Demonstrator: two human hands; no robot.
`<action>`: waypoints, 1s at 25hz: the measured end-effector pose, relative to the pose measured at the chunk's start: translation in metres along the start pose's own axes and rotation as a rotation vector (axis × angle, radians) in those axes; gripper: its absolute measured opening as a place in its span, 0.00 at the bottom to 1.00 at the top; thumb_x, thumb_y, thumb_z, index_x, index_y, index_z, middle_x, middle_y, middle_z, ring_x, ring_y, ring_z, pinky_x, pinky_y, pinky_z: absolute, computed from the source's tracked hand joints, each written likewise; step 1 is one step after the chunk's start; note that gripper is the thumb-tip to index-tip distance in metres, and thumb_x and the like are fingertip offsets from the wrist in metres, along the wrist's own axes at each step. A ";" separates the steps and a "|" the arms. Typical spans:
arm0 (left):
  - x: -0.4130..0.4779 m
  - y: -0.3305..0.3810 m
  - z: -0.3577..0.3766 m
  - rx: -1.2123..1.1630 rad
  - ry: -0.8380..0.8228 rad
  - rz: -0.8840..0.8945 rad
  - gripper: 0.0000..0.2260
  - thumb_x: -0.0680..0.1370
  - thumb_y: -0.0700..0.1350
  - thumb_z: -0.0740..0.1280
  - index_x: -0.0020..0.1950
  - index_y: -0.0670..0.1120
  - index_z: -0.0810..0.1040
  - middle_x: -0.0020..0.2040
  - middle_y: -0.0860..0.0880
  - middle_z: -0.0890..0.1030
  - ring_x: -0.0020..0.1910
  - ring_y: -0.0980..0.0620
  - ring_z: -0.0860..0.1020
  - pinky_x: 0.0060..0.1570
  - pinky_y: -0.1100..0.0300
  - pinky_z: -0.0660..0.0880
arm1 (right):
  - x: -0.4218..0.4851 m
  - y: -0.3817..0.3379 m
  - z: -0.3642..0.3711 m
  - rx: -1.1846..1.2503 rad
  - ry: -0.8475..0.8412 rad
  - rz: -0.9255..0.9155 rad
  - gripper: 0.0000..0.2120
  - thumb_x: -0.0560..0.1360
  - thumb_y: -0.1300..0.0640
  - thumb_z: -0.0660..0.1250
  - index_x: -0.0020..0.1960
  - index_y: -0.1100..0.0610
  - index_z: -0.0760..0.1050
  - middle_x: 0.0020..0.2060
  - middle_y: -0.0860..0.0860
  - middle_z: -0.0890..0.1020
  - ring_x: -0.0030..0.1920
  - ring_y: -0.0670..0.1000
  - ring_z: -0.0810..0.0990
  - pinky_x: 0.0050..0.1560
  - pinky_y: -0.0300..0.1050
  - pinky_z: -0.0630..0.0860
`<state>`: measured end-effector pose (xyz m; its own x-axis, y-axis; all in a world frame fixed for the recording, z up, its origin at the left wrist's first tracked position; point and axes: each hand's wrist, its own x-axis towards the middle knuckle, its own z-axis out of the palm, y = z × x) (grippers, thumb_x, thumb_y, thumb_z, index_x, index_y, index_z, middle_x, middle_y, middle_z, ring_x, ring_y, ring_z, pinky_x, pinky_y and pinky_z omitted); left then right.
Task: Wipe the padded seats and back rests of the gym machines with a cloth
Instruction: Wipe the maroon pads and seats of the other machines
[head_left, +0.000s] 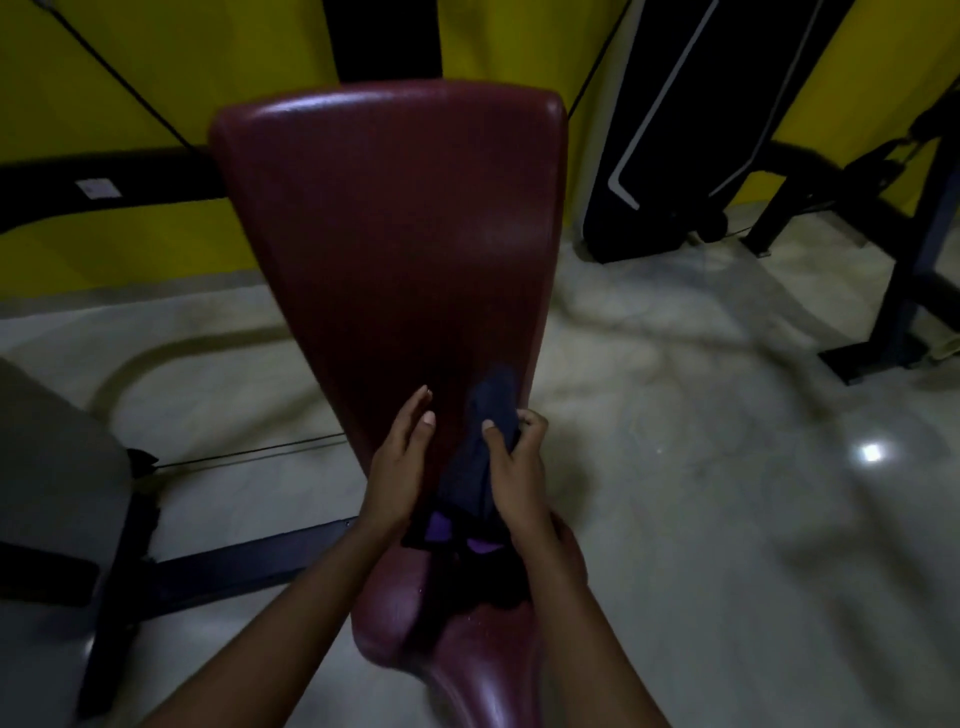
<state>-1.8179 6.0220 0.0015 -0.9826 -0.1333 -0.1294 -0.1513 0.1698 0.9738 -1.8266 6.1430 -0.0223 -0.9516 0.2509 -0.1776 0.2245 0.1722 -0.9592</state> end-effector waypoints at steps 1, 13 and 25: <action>-0.006 0.009 -0.007 -0.127 -0.014 -0.070 0.18 0.82 0.49 0.53 0.72 0.52 0.64 0.70 0.53 0.68 0.68 0.58 0.66 0.66 0.62 0.62 | -0.011 -0.015 0.005 0.003 -0.042 0.001 0.15 0.78 0.51 0.62 0.60 0.55 0.63 0.54 0.53 0.76 0.53 0.54 0.77 0.49 0.44 0.72; -0.015 0.044 -0.078 -0.919 0.377 -0.269 0.22 0.78 0.55 0.60 0.65 0.41 0.72 0.56 0.40 0.80 0.53 0.43 0.79 0.53 0.52 0.76 | 0.003 -0.139 0.045 -0.336 -0.696 -0.444 0.19 0.79 0.62 0.58 0.70 0.57 0.67 0.69 0.54 0.69 0.70 0.51 0.66 0.70 0.42 0.61; 0.143 0.114 -0.120 -0.048 0.704 0.359 0.24 0.80 0.55 0.55 0.76 0.52 0.58 0.74 0.48 0.64 0.71 0.55 0.63 0.65 0.62 0.63 | 0.164 -0.211 0.097 -1.218 -0.089 -1.635 0.27 0.77 0.41 0.51 0.75 0.46 0.57 0.75 0.53 0.60 0.75 0.55 0.55 0.70 0.63 0.54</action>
<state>-1.9627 5.9054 0.1168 -0.6688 -0.6674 0.3276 0.1830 0.2793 0.9426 -2.0501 6.0555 0.1297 -0.3675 -0.7989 0.4761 -0.7156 0.5699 0.4039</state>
